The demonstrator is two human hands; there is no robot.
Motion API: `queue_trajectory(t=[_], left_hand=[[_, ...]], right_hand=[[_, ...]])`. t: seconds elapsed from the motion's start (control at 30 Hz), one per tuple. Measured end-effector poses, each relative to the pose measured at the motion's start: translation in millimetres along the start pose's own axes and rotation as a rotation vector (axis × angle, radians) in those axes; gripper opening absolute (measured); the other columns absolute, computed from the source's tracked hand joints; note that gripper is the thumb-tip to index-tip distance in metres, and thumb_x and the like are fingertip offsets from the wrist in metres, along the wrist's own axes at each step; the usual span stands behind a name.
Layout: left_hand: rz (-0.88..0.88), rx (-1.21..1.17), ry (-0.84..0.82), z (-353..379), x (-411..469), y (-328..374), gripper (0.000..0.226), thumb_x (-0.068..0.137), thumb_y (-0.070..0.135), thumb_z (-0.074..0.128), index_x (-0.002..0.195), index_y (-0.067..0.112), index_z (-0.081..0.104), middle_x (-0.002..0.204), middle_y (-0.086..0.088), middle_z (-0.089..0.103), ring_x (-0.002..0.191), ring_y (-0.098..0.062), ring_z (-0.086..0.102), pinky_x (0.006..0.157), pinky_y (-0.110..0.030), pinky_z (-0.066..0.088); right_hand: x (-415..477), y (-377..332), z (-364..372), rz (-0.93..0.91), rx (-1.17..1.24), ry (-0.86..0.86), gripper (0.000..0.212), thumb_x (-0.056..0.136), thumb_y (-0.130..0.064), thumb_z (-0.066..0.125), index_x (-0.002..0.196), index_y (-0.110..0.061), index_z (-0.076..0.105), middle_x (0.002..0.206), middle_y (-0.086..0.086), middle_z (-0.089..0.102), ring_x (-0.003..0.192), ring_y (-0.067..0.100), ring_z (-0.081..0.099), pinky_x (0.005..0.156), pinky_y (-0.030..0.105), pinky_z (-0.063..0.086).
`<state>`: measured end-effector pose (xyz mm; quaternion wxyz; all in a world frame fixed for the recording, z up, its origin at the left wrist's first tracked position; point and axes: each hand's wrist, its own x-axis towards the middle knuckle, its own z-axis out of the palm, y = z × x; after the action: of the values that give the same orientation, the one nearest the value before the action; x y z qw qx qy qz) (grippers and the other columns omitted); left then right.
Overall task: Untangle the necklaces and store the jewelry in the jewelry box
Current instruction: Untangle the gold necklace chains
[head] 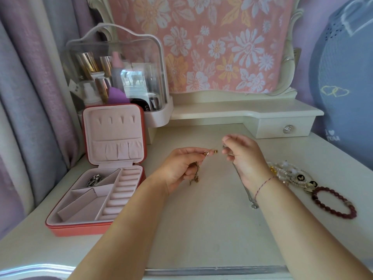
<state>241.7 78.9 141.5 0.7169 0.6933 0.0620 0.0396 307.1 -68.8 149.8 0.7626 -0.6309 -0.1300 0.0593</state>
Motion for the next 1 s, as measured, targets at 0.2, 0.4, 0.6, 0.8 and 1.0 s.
queue_trajectory(t=[0.2,0.4,0.6,0.8,1.0], left_hand=[[0.0,0.003,-0.003,0.3,-0.1,-0.4,0.023,0.092,0.0,0.051,0.098,0.006,0.072,0.065,0.001,0.04,0.041,-0.007,0.022,0.042,-0.02,0.015],[-0.008,0.028,-0.007,1.5,1.2,-0.7,0.024,0.091,-0.001,0.051,0.095,0.008,0.074,0.061,0.005,0.041,0.041,-0.007,0.022,0.041,-0.02,0.015],[-0.02,0.012,-0.014,1.1,2.6,-2.2,0.027,0.09,-0.003,0.048,0.099,0.005,0.072,0.055,0.008,0.041,0.04,-0.007,0.022,0.039,-0.018,0.017],[-0.013,-0.02,-0.022,-0.3,1.1,-0.6,0.04,0.087,-0.005,0.045,0.077,0.016,0.077,0.079,-0.008,0.041,0.04,-0.008,0.022,0.039,-0.019,0.018],[-0.05,-0.024,-0.036,0.5,0.7,0.9,0.034,0.086,-0.004,0.042,0.093,0.011,0.072,0.061,0.004,0.035,0.041,-0.008,0.022,0.041,-0.019,0.017]], right_hand=[[-2.5,-8.8,-0.3,0.192,0.253,-0.081,0.014,0.091,-0.005,0.055,0.079,-0.01,0.058,0.063,0.004,0.063,0.044,0.008,0.048,0.042,0.017,0.032],[-0.7,-6.9,-0.8,0.267,0.335,-0.075,0.017,0.091,-0.003,0.051,0.075,-0.01,0.054,0.063,0.005,0.064,0.043,0.007,0.046,0.039,0.015,0.031],[0.9,-5.6,-1.6,0.327,0.475,-0.096,0.022,0.091,-0.003,0.048,0.071,-0.011,0.048,0.062,0.004,0.064,0.042,0.005,0.045,0.038,0.014,0.03],[4.5,-1.9,-5.0,0.417,0.582,-0.161,0.018,0.091,-0.005,0.051,0.075,-0.014,0.048,0.064,0.004,0.058,0.04,0.007,0.044,0.035,0.015,0.031],[3.3,-0.5,-4.5,0.398,0.472,-0.226,0.011,0.088,-0.004,0.056,0.083,-0.014,0.059,0.065,0.0,0.052,0.045,0.007,0.042,0.039,0.015,0.03]])
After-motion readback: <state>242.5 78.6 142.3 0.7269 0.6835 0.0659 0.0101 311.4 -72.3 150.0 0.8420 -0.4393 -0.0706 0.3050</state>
